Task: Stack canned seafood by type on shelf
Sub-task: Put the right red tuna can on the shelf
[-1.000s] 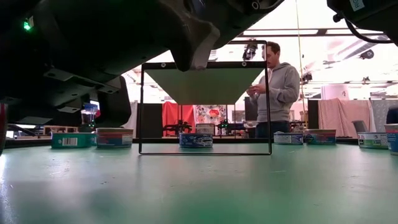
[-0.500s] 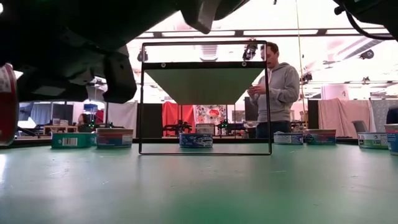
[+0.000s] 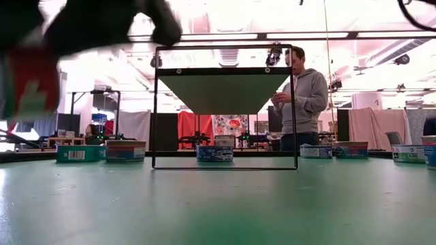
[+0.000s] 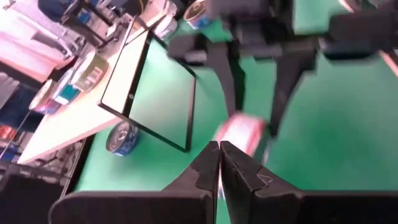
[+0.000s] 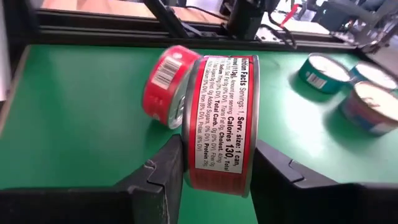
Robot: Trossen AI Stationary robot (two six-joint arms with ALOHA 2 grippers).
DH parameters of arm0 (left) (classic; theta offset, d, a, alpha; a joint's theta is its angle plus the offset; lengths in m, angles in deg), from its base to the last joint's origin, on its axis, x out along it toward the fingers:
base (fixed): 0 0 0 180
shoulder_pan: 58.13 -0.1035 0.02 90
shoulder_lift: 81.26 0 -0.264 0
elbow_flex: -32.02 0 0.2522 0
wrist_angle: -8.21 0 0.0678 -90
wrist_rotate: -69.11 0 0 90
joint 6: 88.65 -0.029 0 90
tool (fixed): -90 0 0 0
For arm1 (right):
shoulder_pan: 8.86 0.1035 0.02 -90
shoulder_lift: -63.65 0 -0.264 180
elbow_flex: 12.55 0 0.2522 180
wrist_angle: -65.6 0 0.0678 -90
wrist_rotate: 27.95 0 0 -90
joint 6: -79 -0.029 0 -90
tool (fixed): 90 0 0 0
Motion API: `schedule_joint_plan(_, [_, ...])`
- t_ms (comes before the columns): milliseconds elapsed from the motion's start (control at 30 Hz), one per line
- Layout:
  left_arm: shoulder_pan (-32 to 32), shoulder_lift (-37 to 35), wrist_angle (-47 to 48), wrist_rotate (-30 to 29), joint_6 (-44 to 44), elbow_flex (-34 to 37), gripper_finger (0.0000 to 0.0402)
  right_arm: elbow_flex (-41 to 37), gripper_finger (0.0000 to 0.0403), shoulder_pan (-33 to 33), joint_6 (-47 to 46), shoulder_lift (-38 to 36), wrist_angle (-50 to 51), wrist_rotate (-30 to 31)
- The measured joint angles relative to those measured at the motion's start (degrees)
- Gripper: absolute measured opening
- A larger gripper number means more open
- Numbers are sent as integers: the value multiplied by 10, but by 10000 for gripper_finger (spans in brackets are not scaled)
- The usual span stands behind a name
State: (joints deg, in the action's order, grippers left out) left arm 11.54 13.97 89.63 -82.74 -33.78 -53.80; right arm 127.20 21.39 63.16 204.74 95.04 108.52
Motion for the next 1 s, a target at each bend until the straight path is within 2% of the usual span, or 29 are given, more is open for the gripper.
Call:
schedule_joint_plan(300, [3, 0, -1, 4, -32, 6, 0, 0, 131, 31, 21, -94, 159, 18])
schedule_joint_plan(700, [0, 0, 10, -30, -28, 20, 0, 0, 131, 54, 58, -227, 467, 108])
schedule_joint_plan(1000, [-14, 0, 19, -52, -27, 20, 0, 0, 131, 53, 28, -259, 685, 161])
